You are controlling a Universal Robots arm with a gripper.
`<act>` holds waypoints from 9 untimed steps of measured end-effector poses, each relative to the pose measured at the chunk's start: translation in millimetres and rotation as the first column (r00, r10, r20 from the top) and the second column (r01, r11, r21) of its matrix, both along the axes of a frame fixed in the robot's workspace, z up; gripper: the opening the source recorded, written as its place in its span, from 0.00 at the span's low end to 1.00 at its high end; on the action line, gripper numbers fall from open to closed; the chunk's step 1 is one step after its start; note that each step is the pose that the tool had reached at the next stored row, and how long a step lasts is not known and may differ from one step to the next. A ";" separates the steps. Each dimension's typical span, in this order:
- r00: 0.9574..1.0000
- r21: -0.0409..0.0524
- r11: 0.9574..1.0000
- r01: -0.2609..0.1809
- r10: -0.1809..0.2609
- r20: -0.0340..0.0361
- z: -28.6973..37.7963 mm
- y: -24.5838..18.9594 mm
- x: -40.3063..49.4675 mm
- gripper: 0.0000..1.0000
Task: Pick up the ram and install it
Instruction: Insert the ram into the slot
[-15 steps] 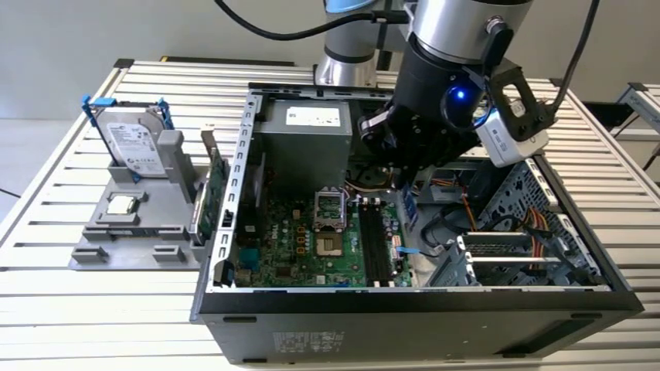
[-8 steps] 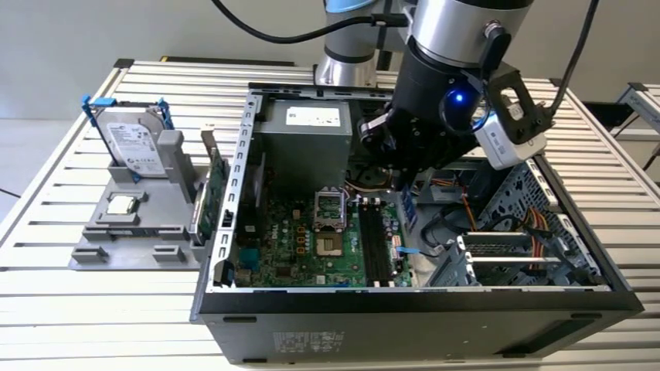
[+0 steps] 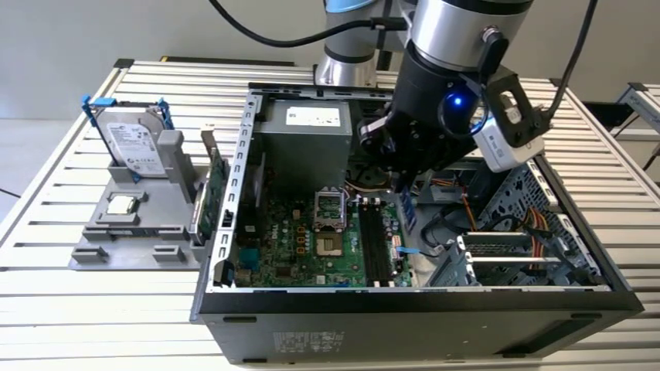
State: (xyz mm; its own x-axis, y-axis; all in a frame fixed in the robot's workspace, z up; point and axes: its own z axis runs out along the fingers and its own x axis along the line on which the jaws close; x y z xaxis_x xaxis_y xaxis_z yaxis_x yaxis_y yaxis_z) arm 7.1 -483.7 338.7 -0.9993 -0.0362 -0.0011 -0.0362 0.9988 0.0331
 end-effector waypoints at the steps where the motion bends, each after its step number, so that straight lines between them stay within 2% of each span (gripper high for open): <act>1: 1.000 0.000 1.000 0.000 0.000 0.000 -0.4 0.0 0.0 0.00; 9: 1.000 -0.002 1.000 0.000 0.000 0.000 -3.6 0.0 0.0 0.00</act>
